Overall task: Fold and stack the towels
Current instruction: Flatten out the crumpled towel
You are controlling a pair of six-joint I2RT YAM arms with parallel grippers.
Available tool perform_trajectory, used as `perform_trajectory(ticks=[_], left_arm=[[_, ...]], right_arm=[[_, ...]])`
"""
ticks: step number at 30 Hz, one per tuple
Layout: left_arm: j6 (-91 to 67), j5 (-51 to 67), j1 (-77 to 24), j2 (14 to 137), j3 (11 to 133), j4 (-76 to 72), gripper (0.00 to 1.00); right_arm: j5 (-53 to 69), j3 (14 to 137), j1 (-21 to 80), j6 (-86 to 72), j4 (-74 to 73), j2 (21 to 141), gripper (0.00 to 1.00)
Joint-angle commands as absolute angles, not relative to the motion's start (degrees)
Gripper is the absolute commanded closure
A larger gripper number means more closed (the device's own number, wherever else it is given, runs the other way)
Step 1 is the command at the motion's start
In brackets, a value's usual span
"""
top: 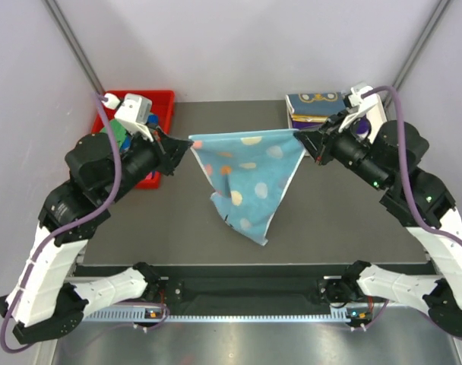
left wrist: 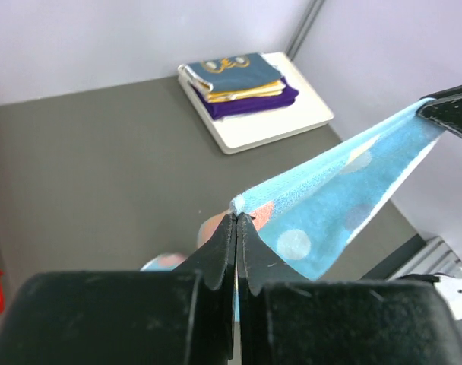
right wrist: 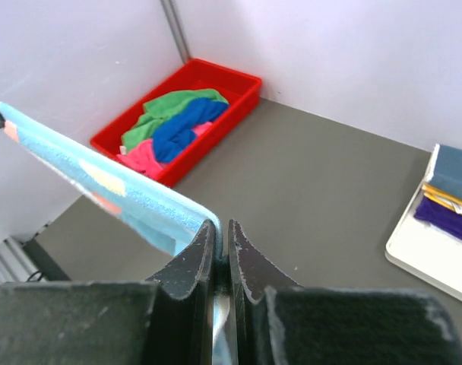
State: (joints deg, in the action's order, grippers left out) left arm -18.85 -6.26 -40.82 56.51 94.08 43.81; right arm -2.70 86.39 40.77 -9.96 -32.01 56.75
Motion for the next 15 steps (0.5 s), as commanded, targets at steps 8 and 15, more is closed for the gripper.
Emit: perform_trajectory(ticks=[8,15], left_arm=[[-17.2,-3.7,-40.5,55.9,103.2,44.6,1.0],[-18.3,-9.6,-40.4,56.2,101.6,42.2,1.0]], right_arm=[[-1.3,95.0,41.3,-9.8,-36.1,55.4,1.0],[-2.5,95.8,41.3,-9.4,-35.4,56.6,1.0]])
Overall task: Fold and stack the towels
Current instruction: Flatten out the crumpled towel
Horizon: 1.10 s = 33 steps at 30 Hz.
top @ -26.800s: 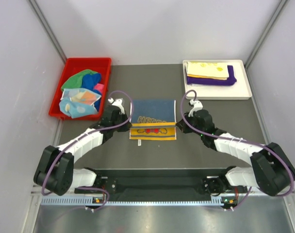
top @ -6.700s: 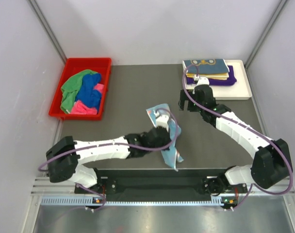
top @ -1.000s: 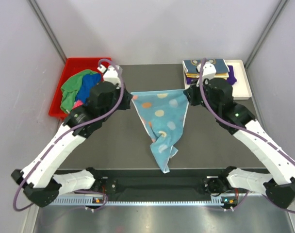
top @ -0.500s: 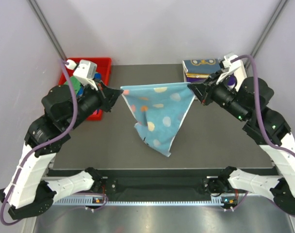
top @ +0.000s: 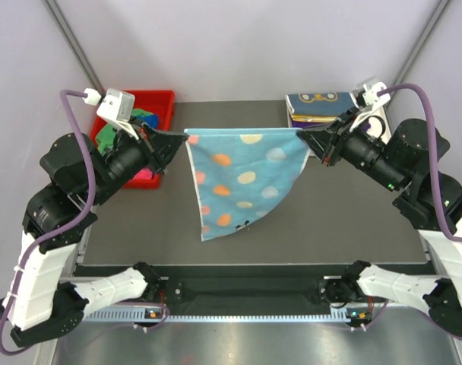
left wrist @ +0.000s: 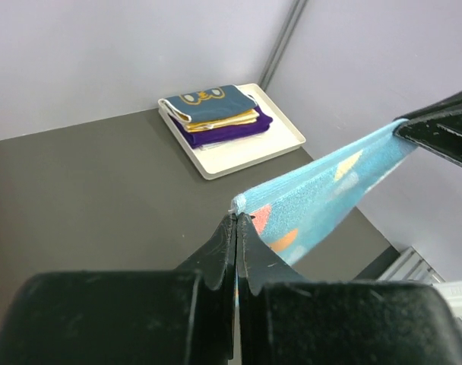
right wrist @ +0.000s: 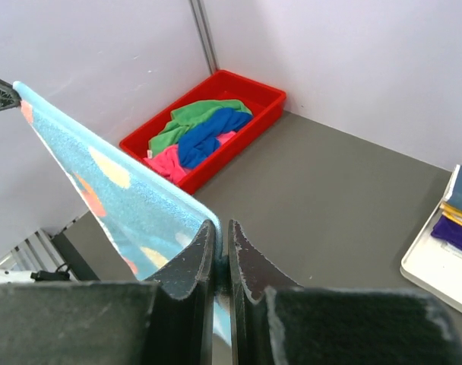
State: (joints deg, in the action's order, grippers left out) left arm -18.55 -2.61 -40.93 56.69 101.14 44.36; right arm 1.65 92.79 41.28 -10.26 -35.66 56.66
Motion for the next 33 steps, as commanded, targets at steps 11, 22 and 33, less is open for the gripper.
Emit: perform_trajectory(ticks=[11,22,33], left_arm=[[-17.2,-28.1,-35.5,71.9,99.3,34.1,1.0],[-19.3,-11.5,-18.7,103.9,103.4,11.9,1.0],[-19.9,-7.9,-16.1,115.8,106.5,7.6,1.0]], right_arm=[[-0.8,100.7,30.6,-6.0,-26.6,79.9,1.0],[4.5,109.6,19.1,-6.2,-11.4,107.3,1.0],[5.9,111.6,17.2,-6.5,-6.2,118.2,1.0]])
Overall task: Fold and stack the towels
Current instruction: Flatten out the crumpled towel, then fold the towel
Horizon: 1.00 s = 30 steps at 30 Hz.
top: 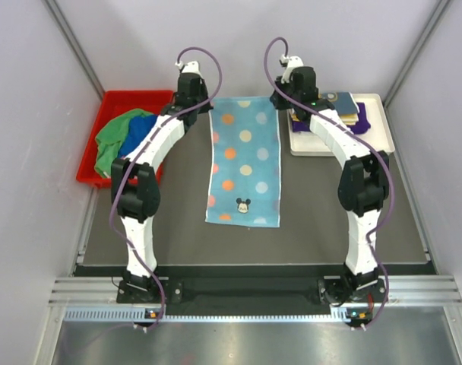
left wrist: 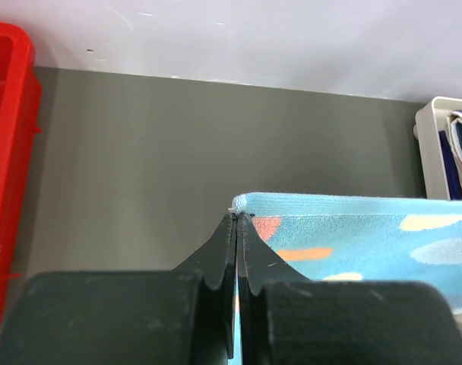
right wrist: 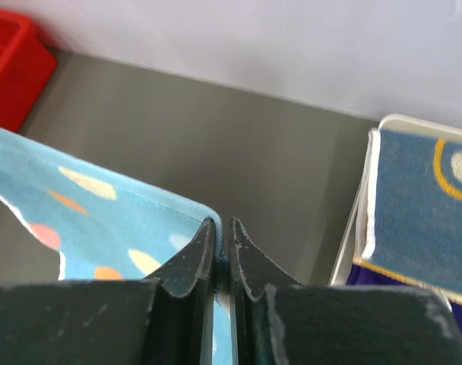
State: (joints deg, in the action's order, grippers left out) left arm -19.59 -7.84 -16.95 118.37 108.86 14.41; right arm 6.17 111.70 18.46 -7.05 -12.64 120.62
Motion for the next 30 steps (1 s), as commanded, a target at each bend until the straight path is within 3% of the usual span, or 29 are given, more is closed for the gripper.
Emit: perform_trajectory(ticks=[1,15,30], left_arm=[[-20.0,-7.7,-16.1,115.4,104.9,6.9,1.0],[-24.4,-0.7,-16.4,99.7,72.8,-2.2,1.0],[-25.8,-0.4,-18.7,84.2,51.7,-2.5,1.0]], right_arm=[[5.9,107.9,17.1,-6.6,-5.4,117.6,1.0],[6.0,71.2,19.2,-10.3,5.4,98.2,1.0],[0.9,49.1,26.7,-14.3,9.4,83.1,1.0]])
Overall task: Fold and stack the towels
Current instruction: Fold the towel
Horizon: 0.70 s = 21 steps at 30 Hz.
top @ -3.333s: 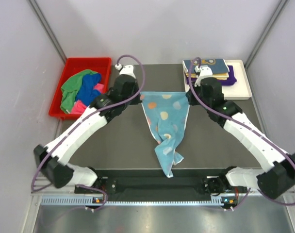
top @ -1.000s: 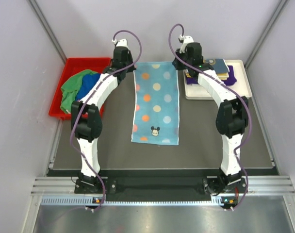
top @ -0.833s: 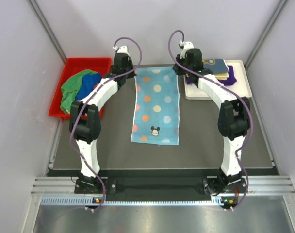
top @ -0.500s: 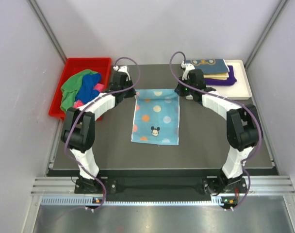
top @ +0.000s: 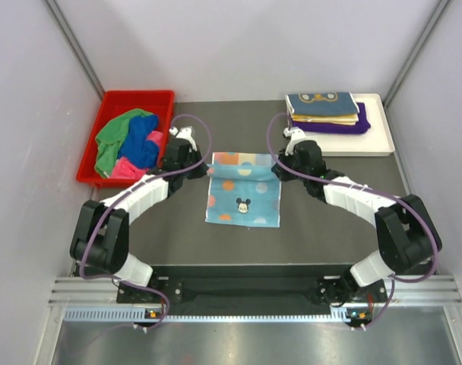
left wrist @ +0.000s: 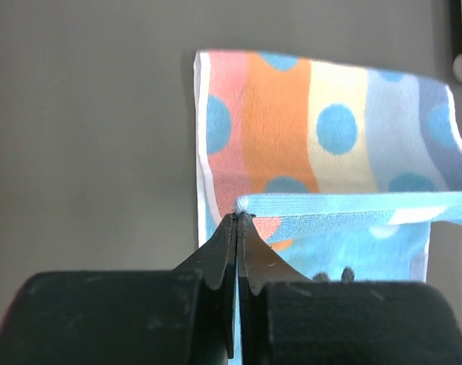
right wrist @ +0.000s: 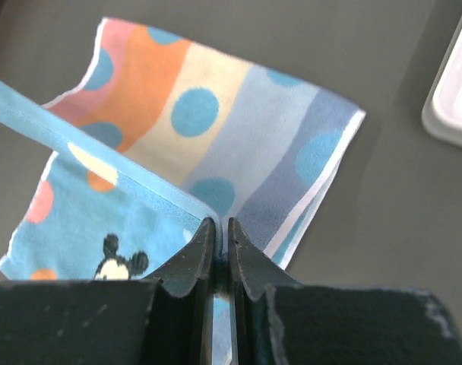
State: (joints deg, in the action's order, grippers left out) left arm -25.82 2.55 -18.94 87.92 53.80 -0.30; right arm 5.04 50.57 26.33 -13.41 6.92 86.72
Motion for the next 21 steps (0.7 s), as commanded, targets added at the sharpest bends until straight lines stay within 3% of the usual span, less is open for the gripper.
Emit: perform_trajectory(ticks=[1,21], left_arm=[[-25.8,-0.3,-19.1,82.8,50.4,-2.5,1.0],[-26.8,-3.5,-24.3,72.6,42.0,2.5,1.0]], right_arm=[[0.6,47.5,27.0,-14.4,9.5,81.8,1.0],[-2.4,36.0,31.8,-17.0,8.4,70.2,1.0]])
